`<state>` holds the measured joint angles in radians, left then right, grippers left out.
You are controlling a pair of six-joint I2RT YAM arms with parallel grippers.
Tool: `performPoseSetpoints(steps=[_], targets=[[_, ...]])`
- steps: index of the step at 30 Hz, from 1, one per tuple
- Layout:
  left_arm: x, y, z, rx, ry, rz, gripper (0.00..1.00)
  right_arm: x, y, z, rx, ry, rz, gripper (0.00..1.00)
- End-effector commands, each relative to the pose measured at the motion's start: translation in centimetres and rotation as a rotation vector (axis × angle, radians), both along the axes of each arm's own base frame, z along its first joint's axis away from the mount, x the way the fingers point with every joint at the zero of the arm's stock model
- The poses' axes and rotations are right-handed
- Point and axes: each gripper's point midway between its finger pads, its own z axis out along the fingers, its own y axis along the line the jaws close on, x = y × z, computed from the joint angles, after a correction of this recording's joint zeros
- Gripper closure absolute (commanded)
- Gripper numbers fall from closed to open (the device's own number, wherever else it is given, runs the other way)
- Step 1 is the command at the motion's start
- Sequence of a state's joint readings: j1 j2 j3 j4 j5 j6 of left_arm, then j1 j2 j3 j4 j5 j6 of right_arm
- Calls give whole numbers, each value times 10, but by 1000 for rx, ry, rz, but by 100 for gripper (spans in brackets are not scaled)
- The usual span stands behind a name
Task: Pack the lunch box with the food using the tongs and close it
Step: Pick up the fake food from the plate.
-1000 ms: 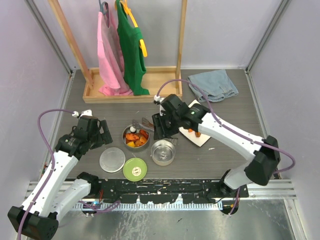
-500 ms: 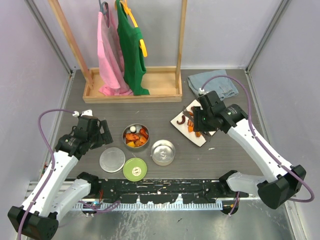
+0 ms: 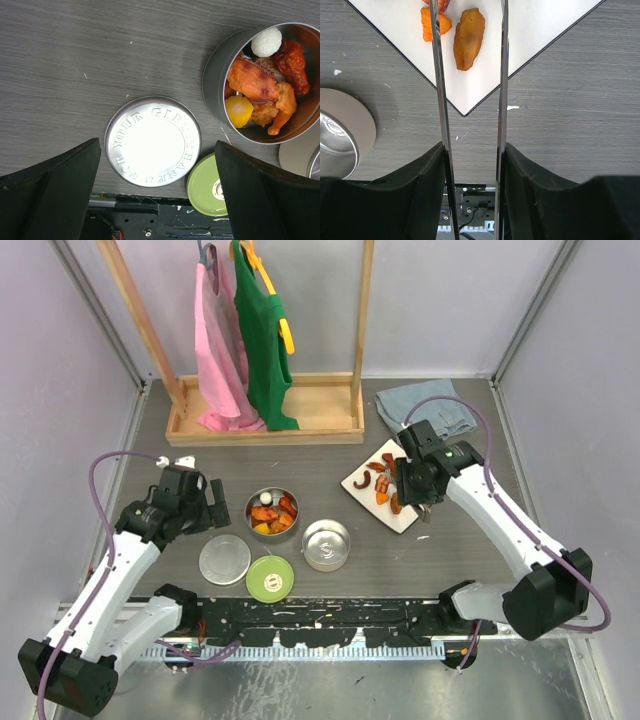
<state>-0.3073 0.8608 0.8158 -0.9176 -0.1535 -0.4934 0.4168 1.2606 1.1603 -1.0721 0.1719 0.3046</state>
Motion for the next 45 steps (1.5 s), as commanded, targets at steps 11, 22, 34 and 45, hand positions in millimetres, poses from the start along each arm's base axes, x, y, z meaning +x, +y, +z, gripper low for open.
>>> performPoseSetpoints(steps=[11, 22, 34, 45], targets=[[15, -2, 19, -8, -112, -22, 2, 44, -3, 0, -101, -67, 46, 49], [14, 1, 16, 7, -99, -12, 2, 40, 8, -12, -56, -11, 76, 62], [14, 2, 14, 12, -87, -11, 2, 14, 13, 15, 63, -60, 56, 77], [13, 3, 14, 12, -88, -4, 2, -6, 26, 40, 202, -105, 66, 78]])
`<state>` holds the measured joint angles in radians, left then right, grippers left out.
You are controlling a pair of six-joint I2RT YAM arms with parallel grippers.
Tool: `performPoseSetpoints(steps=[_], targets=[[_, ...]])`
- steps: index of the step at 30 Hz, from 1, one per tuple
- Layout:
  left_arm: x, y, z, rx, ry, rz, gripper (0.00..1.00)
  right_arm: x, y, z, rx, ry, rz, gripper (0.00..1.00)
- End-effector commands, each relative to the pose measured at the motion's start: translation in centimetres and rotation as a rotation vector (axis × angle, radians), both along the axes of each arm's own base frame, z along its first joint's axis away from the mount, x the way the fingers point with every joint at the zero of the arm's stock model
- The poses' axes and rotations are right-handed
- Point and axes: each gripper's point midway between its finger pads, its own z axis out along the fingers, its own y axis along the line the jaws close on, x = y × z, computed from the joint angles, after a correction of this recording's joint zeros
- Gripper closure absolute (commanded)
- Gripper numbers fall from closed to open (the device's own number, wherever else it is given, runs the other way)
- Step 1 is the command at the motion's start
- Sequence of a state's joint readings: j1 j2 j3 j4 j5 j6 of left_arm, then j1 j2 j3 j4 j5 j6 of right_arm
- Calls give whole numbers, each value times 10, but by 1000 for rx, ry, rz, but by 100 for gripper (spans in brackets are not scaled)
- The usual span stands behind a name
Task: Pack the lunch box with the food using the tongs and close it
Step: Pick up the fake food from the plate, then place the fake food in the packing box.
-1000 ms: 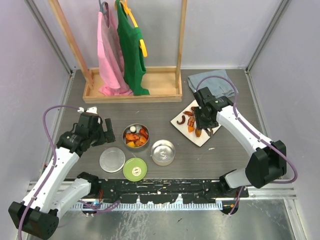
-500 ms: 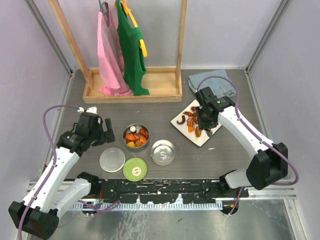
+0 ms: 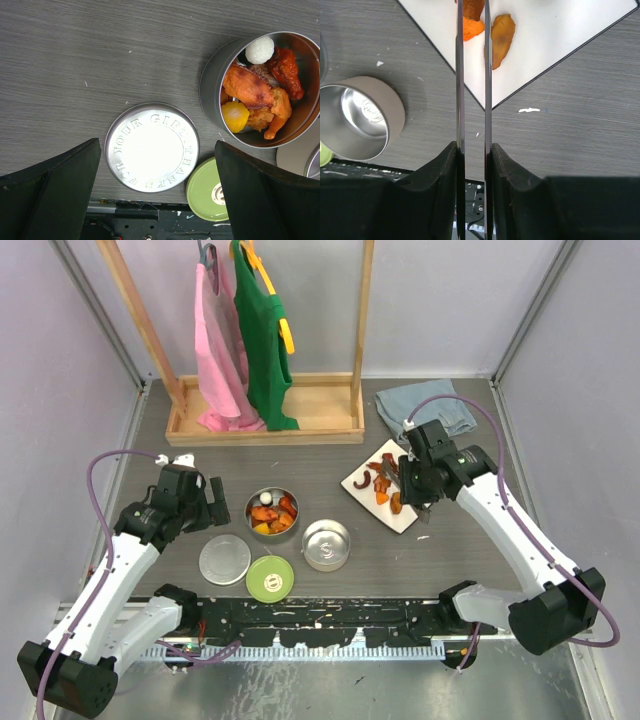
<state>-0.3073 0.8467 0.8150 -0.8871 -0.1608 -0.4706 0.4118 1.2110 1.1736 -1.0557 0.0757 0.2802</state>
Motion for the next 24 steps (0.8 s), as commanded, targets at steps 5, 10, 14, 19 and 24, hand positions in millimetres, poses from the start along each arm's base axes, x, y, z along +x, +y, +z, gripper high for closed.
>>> performPoseSetpoints(steps=[5, 10, 14, 19, 24], targets=[[6, 3, 8, 6, -42, 12, 2, -14, 27, 45, 216, -83, 35, 78], [7, 3, 8, 6, -42, 12, 2, -26, 39, 63, 312, -98, 77, 78], [7, 3, 8, 6, -41, 15, 2, -36, 46, 67, 363, -82, 106, 78], [6, 3, 7, 8, -39, 16, 2, -52, 59, 67, 431, -41, 162, 78], [7, 3, 8, 8, -39, 19, 2, -68, 71, 63, 453, -1, 217, 78]])
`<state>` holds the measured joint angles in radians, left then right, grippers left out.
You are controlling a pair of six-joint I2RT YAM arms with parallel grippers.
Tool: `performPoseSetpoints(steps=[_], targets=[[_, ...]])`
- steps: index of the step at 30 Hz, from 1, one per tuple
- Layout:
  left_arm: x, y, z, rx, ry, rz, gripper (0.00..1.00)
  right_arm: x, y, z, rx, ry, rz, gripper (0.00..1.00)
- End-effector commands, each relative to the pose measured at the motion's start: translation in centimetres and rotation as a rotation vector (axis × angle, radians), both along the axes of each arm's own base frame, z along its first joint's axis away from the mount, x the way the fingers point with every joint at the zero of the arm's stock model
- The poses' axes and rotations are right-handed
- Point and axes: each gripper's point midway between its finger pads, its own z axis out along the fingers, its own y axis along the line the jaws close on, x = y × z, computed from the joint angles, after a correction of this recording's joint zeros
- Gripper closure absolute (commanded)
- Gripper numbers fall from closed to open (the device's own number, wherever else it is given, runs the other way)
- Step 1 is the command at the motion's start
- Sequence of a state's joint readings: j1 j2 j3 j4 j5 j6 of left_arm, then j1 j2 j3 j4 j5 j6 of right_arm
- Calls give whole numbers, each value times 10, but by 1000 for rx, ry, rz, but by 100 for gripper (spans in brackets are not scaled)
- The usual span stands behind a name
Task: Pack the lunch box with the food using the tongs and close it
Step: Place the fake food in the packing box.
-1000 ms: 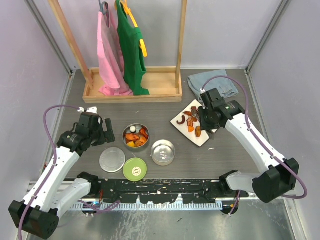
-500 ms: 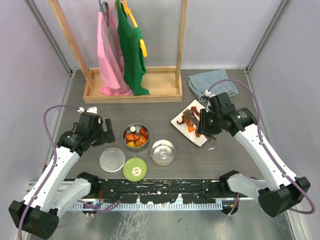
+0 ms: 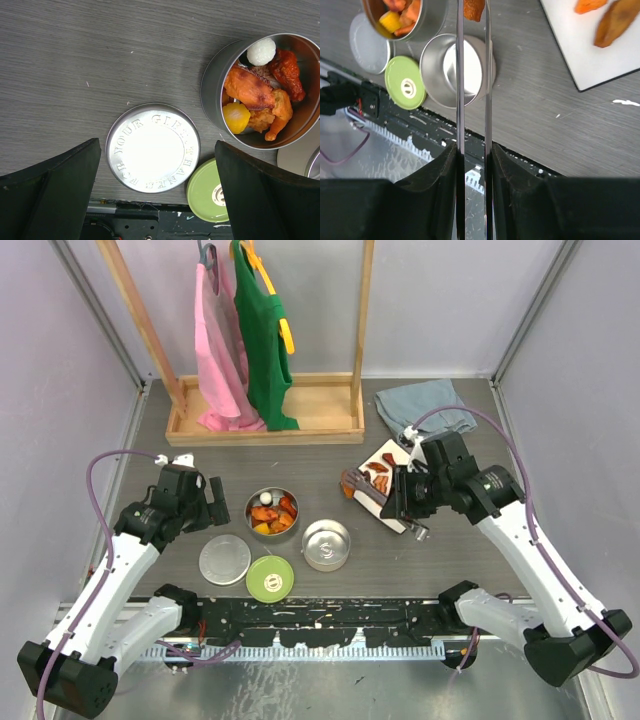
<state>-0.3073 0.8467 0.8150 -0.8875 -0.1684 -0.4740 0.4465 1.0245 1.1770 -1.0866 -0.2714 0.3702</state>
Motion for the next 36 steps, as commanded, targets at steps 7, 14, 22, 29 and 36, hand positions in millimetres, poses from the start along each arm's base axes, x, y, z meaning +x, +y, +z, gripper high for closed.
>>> performPoseSetpoints(steps=[7, 14, 22, 29, 36], targets=[[6, 2, 7, 6, -32, 11, 2, -45, 46, -5, 69, 46, 215, 77], [6, 3, 7, 8, -35, 14, 2, -60, 58, -22, 22, 76, 277, 77], [6, 3, 6, 9, -32, 14, 2, -70, 62, -35, -16, 105, 320, 77], [6, 3, 6, 9, -30, 13, 2, -73, 63, -49, -43, 136, 334, 77], [6, 3, 6, 11, -32, 16, 2, -73, 71, -62, -57, 164, 367, 77]])
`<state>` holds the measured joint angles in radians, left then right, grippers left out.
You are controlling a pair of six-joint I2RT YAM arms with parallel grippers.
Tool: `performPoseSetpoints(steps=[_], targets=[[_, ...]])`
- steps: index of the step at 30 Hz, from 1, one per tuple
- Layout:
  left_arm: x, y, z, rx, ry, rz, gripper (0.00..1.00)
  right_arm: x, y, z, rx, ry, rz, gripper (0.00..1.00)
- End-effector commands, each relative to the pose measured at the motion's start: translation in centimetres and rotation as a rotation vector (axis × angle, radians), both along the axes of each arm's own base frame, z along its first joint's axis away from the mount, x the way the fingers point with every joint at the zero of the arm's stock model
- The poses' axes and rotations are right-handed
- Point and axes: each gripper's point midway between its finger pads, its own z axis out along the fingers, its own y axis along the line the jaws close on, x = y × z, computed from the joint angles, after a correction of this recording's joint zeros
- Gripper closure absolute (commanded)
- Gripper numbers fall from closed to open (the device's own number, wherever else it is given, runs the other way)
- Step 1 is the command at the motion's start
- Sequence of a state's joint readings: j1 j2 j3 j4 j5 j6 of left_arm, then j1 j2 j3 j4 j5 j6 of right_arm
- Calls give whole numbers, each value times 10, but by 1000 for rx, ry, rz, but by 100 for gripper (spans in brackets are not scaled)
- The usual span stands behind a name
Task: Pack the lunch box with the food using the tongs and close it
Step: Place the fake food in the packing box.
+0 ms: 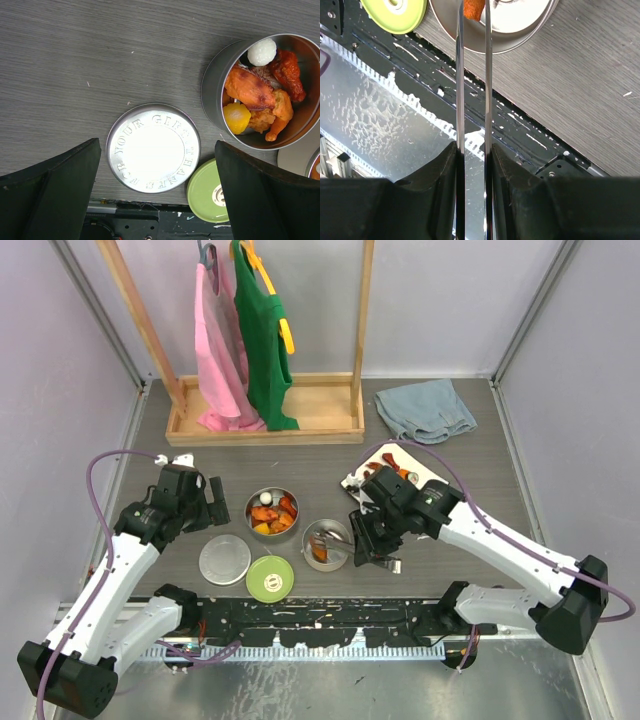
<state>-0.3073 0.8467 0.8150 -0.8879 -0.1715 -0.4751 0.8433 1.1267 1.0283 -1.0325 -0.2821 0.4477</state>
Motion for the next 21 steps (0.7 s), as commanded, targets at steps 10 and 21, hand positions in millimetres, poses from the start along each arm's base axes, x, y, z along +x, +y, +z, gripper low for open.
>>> performPoseSetpoints(steps=[10, 21], targets=[[6, 2, 6, 10, -30, 11, 2, 4, 20, -15, 22, -3, 54, 68], [6, 3, 5, 11, -24, 12, 2, 37, 12, 36, 37, -223, -32, 47]])
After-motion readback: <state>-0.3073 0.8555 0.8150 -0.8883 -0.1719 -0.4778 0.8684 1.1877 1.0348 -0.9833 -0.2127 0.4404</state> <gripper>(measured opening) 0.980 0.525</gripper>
